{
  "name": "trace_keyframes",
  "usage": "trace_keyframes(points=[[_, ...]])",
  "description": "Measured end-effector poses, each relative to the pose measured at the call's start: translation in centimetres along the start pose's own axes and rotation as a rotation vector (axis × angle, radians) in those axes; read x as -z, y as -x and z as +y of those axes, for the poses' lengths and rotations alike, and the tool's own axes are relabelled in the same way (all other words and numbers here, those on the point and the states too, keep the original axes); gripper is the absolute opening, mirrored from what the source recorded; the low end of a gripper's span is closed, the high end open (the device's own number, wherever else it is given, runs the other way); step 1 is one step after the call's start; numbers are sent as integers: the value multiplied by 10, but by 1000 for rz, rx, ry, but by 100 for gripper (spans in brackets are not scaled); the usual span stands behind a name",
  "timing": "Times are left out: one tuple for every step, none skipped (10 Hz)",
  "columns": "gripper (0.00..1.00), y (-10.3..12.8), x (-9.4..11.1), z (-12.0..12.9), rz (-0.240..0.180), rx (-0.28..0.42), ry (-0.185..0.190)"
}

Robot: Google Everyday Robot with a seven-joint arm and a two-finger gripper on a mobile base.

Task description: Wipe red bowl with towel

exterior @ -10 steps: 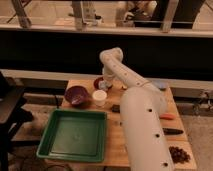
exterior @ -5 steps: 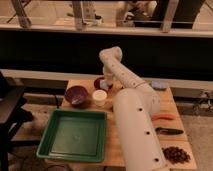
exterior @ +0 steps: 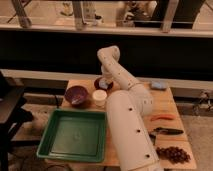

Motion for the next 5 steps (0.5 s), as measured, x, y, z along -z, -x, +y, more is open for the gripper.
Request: trace_keyframes(points=[[0,2,-1,0,-3,3,2],[0,6,1,0,-8,10,4],[0,12,0,1,-16,16,9],[0,17,2,2,-24,19,7],[0,19,3,6,-27,20,7]])
